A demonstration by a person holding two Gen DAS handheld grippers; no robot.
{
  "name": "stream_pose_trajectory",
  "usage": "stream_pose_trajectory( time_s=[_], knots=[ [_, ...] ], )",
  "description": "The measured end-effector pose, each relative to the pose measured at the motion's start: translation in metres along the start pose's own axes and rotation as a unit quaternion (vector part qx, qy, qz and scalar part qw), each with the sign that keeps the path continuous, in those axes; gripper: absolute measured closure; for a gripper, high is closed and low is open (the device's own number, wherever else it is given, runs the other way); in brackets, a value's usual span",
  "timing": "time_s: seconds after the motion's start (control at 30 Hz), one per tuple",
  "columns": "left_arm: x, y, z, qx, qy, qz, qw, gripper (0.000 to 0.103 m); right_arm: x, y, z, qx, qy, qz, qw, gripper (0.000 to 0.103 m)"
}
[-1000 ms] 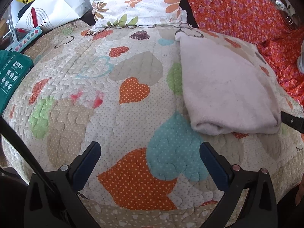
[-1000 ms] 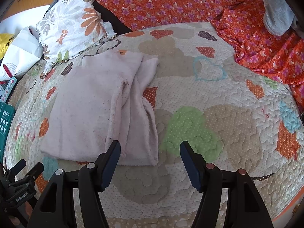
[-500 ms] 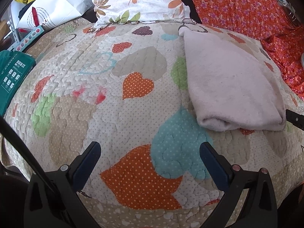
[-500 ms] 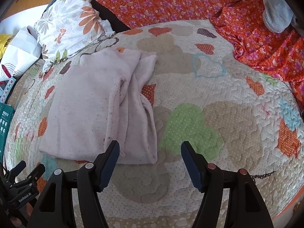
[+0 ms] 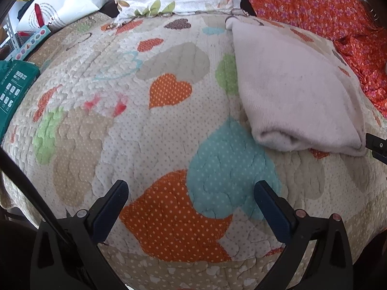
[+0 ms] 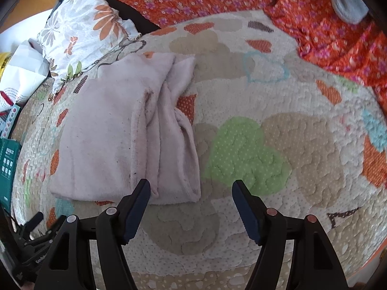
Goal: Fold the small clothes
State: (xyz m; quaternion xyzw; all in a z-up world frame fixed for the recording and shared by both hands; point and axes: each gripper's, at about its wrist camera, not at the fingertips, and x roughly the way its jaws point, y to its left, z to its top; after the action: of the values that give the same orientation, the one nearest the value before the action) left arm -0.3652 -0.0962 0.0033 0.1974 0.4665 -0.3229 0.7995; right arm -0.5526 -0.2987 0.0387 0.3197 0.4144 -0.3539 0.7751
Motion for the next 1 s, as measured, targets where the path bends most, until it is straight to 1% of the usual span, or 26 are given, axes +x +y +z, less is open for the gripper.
stream_pose_trajectory(
  time_s=[0.07,0.13,0.23,0.63,0.9,1.0],
  knots=[
    [0.001,0.000,-0.001,-0.003,0.003,-0.002,1.0000,0.000,0.005,-0.003,-0.001,0.011,0.011,0.006,1.000,0.027],
    [0.001,-0.001,-0.002,-0.002,0.002,-0.002,1.0000,0.000,0.010,-0.009,-0.002,0.031,0.025,0.021,0.999,0.026],
    [0.001,-0.002,-0.003,0.002,0.002,0.000,1.0000,0.000,0.011,-0.014,-0.002,0.047,0.029,0.029,0.998,0.025],
    [0.000,-0.004,-0.004,0.003,0.002,-0.001,1.0000,0.000,0.008,-0.009,-0.004,0.038,0.018,0.017,0.999,0.024],
    [0.000,-0.004,-0.004,0.003,0.002,-0.002,1.0000,0.000,-0.003,-0.006,-0.001,0.023,-0.007,0.005,1.000,0.024],
    [0.001,-0.003,-0.004,0.002,0.003,-0.002,1.0000,0.000,-0.004,-0.003,0.000,0.012,-0.011,-0.001,1.000,0.024]
  ],
)
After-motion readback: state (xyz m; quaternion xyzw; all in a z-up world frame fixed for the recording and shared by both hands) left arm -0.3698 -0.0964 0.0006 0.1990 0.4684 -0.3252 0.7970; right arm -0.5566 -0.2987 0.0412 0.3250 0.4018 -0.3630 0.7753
